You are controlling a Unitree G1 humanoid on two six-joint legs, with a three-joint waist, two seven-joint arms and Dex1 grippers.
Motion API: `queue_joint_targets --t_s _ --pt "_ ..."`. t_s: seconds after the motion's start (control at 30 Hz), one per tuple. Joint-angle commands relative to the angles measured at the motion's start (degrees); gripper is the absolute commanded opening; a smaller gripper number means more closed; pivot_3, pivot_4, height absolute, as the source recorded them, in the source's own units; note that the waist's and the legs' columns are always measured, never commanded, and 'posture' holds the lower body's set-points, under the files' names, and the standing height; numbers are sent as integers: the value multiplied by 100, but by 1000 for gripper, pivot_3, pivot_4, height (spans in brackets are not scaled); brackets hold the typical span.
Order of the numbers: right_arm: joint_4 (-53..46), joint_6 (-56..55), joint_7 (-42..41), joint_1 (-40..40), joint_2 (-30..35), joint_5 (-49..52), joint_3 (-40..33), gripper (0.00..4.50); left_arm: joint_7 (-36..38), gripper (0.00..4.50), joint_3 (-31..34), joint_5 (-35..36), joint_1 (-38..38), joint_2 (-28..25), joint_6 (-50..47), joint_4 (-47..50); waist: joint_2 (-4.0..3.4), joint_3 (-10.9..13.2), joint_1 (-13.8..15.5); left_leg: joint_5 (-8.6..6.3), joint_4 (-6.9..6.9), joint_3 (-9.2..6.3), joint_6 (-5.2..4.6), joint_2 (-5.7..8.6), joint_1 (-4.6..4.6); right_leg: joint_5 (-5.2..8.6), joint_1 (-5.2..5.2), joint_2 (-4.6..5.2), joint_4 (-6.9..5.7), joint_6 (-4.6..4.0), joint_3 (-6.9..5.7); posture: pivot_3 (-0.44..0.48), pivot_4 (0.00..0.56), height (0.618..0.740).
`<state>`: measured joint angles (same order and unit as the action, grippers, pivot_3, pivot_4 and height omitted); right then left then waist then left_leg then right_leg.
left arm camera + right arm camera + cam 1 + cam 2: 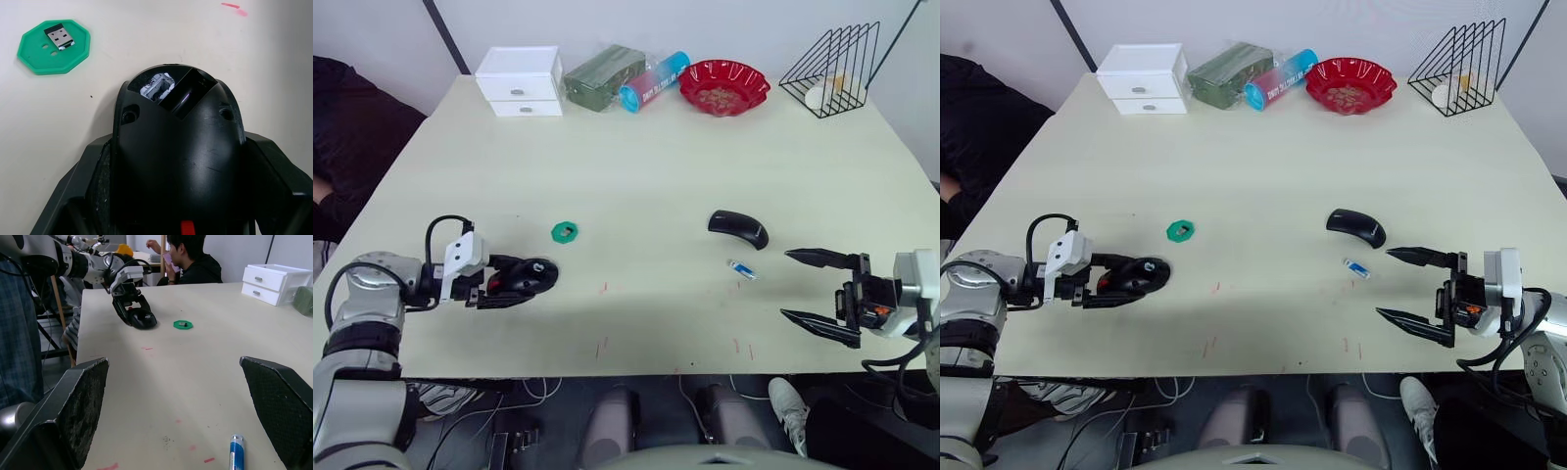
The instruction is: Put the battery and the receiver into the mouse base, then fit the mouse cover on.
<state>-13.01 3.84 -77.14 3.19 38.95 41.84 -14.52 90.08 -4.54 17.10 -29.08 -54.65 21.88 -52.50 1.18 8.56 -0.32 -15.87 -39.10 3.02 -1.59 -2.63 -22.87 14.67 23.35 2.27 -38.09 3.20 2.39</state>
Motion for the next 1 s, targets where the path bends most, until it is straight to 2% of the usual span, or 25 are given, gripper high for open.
queue_joint_targets --t_s 0.03,0.1,0.2,0.4,0.5,0.6,0.63,0.77,0.9,1.0 --pt "-97 -71 -33 -77 19 96 -168 4500 242 2952 133 126 66 -103 7 367 0 0 1 0 0 0 0 0 0 0 0 0 0 0 0 0 150 740" --pt "-96 -72 -39 -78 18 100 -168 4500 242 2952 139 208 149 -161 -127 682 0 0 1 0 0 -1 0 0 -1 0 0 0 0 0 -1 0 150 740" --pt "-108 -78 -87 -72 4 134 -157 4500 242 2952 175 496 458 -335 -642 1889 1 1 1 0 0 -3 0 0 -2 0 0 0 0 0 -1 0 150 740" --pt "4 -327 -379 -143 -65 135 -140 4500 -391 2952 258 718 866 -409 -2382 4193 2 4 7 0 -1 -19 0 -3 -3 0 0 1 1 0 1 0 150 740" --pt "98 -310 -442 -184 -48 117 -150 4500 -744 2952 179 650 876 -364 -3121 5016 2 4 5 0 -1 -22 0 -3 -2 0 0 0 1 0 3 0 150 740" --pt "185 -315 -476 -252 -38 95 -159 4500 -1019 2952 5 996 722 -163 -4135 5927 1 4 3 0 -1 -21 0 -2 -1 0 0 -2 1 0 3 0 150 740" --pt "205 -321 -478 -266 -43 81 -149 4500 -1231 2952 -136 847 630 -28 -4281 6168 0 5 13 0 -1 -22 0 -2 -1 0 0 -2 1 0 4 0 150 740" --pt "219 -307 -427 -342 -77 32 -98 4500 -1615 2952 -470 637 303 294 -4882 6538 0 6 27 0 -4 -23 0 1 -2 0 -2 -4 2 1 6 0 150 740" --pt "204 -317 -380 -340 -95 27 -113 4500 -1706 2952 -971 235 70 513 -4955 6665 -1 6 -5 0 -4 -22 0 0 -1 0 -1 -14 1 0 7 0 150 740" --pt "172 -331 -334 -298 -112 11 -114 4500 -2051 2952 -1532 -238 -111 941 -5134 6711 -1 6 16 0 -6 -20 0 0 0 0 -2 -14 2 0 10 0 150 740"
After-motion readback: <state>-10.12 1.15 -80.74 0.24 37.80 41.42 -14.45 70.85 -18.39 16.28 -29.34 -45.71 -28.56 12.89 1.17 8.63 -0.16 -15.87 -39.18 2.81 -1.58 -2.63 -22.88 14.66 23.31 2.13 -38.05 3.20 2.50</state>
